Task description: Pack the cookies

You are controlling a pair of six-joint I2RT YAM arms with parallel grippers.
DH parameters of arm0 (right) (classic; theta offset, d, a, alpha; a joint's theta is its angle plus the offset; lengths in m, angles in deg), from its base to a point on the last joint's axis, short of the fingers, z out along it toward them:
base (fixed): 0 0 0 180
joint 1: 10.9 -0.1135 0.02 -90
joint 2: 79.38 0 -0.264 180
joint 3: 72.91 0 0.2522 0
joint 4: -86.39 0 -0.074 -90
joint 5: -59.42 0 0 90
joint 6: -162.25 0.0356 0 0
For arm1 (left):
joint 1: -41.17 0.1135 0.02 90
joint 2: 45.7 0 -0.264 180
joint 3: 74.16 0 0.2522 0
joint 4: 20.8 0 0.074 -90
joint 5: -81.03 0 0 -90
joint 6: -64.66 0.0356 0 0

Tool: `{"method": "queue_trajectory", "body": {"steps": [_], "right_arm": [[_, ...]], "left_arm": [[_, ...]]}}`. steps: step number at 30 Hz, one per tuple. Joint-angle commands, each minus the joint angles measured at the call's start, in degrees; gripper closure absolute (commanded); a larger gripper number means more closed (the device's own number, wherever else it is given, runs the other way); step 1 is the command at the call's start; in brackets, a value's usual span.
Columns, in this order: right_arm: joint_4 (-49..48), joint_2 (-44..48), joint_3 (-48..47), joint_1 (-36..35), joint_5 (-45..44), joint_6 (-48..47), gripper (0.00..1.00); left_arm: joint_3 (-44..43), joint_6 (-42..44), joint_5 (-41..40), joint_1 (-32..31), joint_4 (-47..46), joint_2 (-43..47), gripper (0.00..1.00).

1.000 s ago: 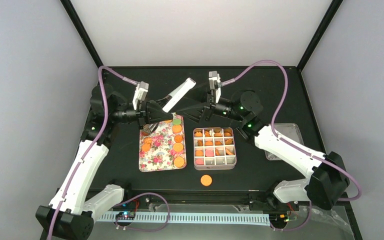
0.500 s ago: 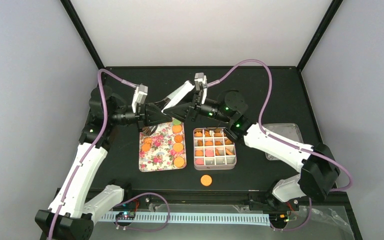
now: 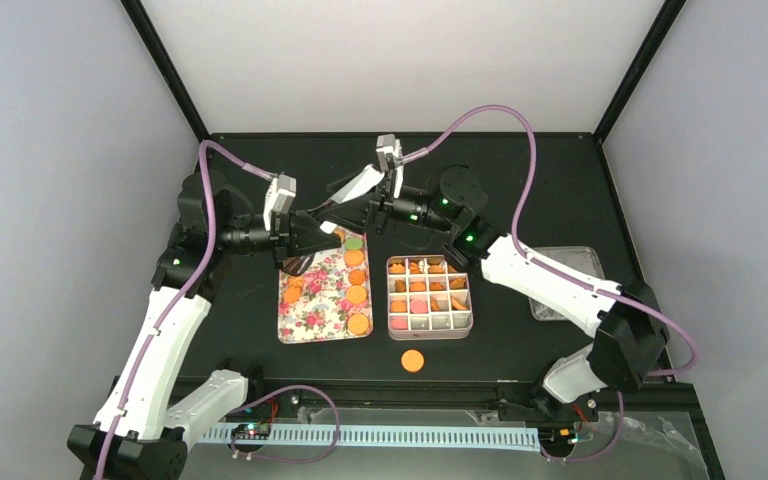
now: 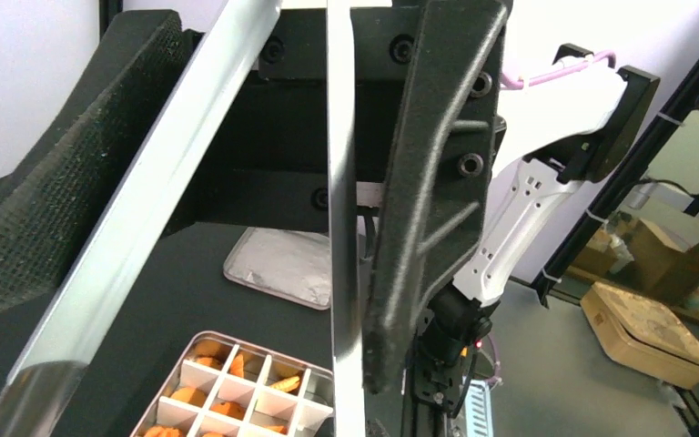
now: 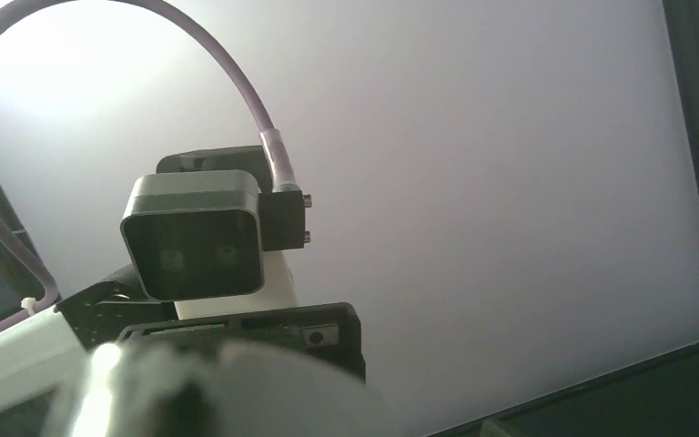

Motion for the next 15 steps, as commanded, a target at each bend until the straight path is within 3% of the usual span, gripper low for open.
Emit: {"method": "queue_trajectory", "body": {"steps": [1,5,11,15], "right_arm": [[-2.3,-2.3,0.9,-0.6,7.2,4.1,0.27],[-4.3,-2.9,1.9,-0.6,8.8,5.2,0.28],[-5.2,-2.8,1.6,-0.5,8.3,5.8,0.39],[-6.7,-0.8,4.3,-0.6,5.2,4.9,0.44]], "left_arm": [[-4.7,5.7,-1.4,-0.1,4.1,-0.3,0.96],[-5.0,6.0,-1.3,-0.1,4.9,-0.2,0.97],[-5.9,7.6,-2.6,-0.1,6.8,-0.5,0.95],[-7.8,12.7,-11.4,-0.1,10.9,-0.9,0.81]]}}
